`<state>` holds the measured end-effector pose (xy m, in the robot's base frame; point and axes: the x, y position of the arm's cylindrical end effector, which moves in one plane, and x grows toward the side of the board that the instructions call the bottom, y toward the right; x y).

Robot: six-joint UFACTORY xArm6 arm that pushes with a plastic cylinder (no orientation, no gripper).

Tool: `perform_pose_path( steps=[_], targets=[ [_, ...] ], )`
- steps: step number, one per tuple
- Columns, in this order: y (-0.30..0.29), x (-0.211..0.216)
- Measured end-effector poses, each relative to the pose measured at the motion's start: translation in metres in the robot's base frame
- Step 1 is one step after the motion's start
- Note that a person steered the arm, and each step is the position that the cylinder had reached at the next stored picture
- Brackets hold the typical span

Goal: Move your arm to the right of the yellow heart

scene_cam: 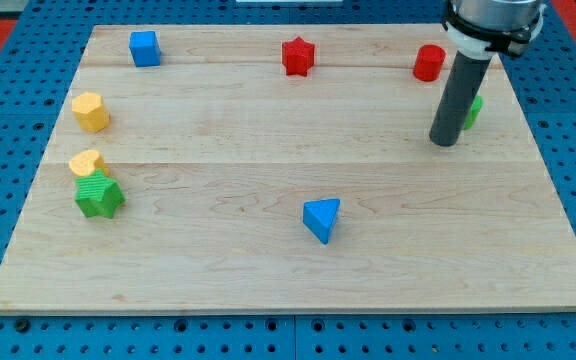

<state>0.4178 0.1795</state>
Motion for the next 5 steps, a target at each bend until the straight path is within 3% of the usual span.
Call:
perform_pose_path(
  steps=[2,5],
  targets=[
    [-0.031,0.023],
    [-0.192,0.023]
  ],
)
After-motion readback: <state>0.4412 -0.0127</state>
